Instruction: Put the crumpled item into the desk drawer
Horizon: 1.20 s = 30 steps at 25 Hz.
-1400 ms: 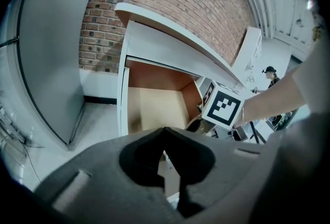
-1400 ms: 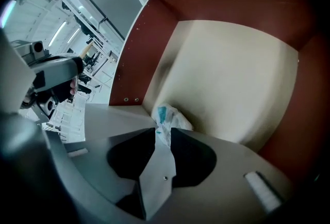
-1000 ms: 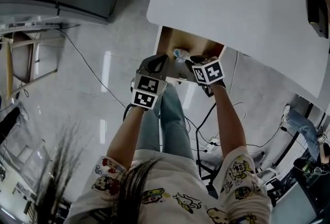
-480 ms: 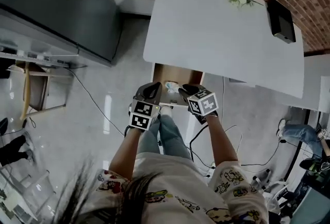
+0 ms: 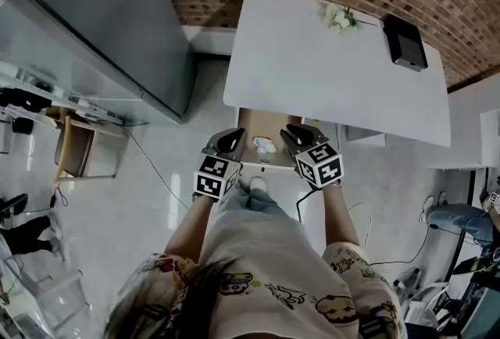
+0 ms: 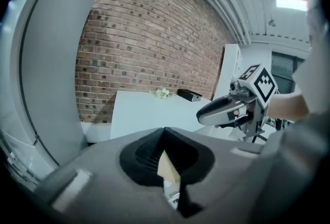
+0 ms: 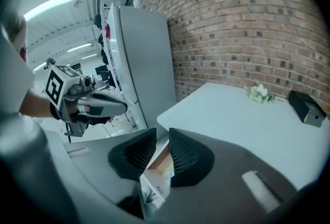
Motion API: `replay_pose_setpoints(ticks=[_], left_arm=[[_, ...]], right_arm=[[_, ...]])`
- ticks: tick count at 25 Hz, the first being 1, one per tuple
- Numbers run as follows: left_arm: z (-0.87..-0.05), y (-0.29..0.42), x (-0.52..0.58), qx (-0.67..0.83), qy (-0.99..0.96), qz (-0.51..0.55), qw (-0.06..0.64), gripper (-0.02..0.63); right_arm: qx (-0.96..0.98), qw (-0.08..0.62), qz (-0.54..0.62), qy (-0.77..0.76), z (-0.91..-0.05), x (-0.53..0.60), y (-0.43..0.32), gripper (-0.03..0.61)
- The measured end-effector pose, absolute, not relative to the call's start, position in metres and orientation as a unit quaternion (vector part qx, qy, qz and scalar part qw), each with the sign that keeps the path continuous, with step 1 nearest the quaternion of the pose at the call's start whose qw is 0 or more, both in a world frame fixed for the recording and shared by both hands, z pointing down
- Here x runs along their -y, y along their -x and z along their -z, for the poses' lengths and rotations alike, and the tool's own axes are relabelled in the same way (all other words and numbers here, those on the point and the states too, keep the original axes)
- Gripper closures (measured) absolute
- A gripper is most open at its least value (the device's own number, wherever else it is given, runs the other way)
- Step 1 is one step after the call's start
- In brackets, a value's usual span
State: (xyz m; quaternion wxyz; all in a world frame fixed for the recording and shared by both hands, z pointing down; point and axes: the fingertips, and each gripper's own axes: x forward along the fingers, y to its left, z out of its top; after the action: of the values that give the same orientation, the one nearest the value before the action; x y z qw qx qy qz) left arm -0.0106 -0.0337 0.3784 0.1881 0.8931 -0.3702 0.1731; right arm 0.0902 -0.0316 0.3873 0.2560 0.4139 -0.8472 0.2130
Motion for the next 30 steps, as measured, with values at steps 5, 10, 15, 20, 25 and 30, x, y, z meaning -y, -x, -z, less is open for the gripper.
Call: replay_pose_setpoints(ticks=[5, 10, 15, 20, 25, 30], left_arm=[[-0.341, 0.007, 0.023, 0.378, -0.897, -0.155, 0.168, 0.615], [-0.309, 0.003, 0.016, 0.392, -0.898, -0.131, 0.150, 0.615], [-0.291, -0.001, 0.011, 0.399, -0.899, -0.108, 0.145, 0.615], [-0.282, -0.006, 0.000, 0.390, -0.904, -0.100, 0.144, 0.615], [-0.282, 0.002, -0.006, 0.390, -0.904, -0.098, 0.146, 0.615], [-0.284, 0.013, -0.005, 0.393, -0.902, -0.095, 0.150, 0.615]], right_arm=[[0.849, 0.204, -0.168, -0.458, -0.333, 0.020, -0.113, 0.500], [0.849, 0.153, -0.147, -0.485, -0.302, 0.001, -0.129, 0.529], [0.846, 0.129, -0.123, -0.502, -0.285, -0.009, -0.141, 0.565], [0.836, 0.076, -0.116, -0.530, -0.262, -0.015, -0.155, 0.569], [0.828, 0.048, -0.119, -0.546, -0.255, -0.024, -0.156, 0.569], [0.825, 0.051, -0.122, -0.549, -0.259, -0.026, -0.150, 0.569]])
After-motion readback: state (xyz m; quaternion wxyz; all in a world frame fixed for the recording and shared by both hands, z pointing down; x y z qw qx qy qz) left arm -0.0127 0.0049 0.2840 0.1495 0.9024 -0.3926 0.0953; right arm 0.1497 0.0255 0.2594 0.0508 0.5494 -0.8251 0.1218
